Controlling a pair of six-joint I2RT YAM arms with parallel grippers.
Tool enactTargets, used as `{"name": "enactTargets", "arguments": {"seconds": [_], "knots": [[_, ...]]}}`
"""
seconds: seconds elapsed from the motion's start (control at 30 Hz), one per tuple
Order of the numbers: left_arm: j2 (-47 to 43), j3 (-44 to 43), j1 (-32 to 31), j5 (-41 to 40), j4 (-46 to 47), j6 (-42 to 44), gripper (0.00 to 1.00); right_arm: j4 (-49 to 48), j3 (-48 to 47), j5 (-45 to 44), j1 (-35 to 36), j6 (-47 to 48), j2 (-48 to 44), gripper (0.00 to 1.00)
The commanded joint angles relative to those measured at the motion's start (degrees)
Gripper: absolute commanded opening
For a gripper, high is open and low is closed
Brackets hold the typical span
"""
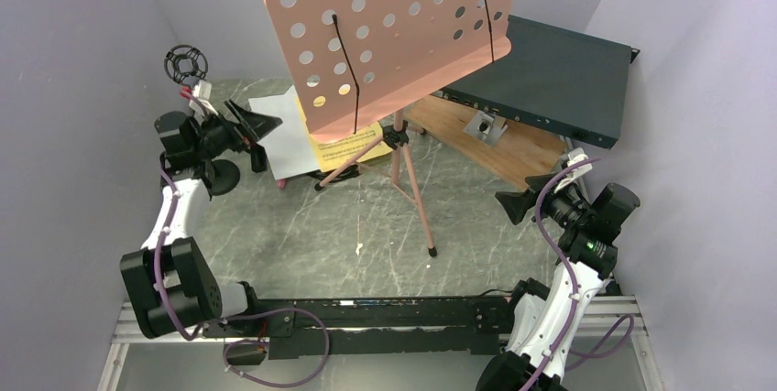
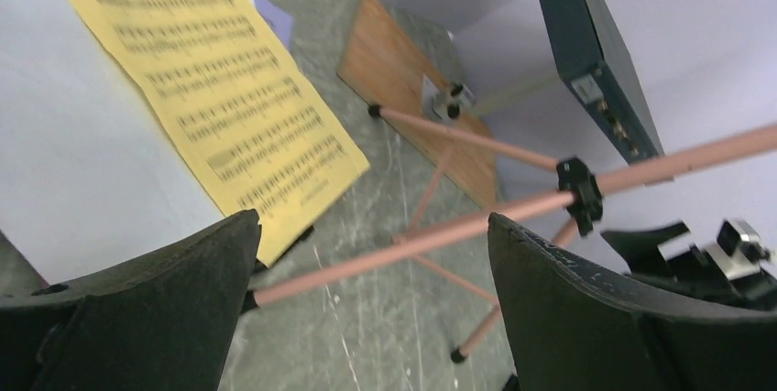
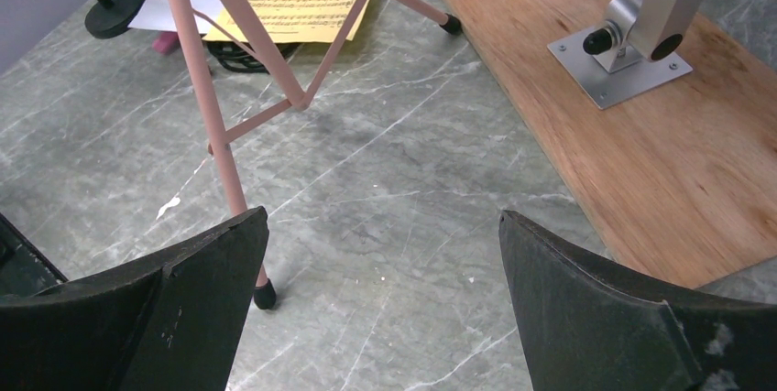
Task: Pack up the instrument practice props
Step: Place the sheet music at the center of the board.
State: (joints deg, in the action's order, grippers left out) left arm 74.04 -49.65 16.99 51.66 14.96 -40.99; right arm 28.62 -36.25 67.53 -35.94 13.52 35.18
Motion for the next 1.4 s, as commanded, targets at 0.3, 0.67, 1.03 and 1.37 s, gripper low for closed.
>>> {"name": "enactTargets", "arguments": {"seconds": [0.3,0.67,1.03,1.37], "knots": [[-17.9,8.4,-15.5,-0.3,5.6,14.1,0.99,-1.6,0.2,0.9,0.1,1.0,0.3,1.00],[-14.9,7.3,-31.3,-11.2,1.7,24.1,0.99,-0.9,0.1,2.9,0.2,1.7,0.4,1.00],[-10.2,9.7,-42.4,-29.4,10.0,-6.3,0.76,-0.9,0.1,2.8,0.2,1.7,0.3,1.00],[-7.9,4.8,-53.8,-46.2,2.1,-24.5,0.59,-0.5,0.0,2.9,0.3,1.9,-0.3,1.00]]}}
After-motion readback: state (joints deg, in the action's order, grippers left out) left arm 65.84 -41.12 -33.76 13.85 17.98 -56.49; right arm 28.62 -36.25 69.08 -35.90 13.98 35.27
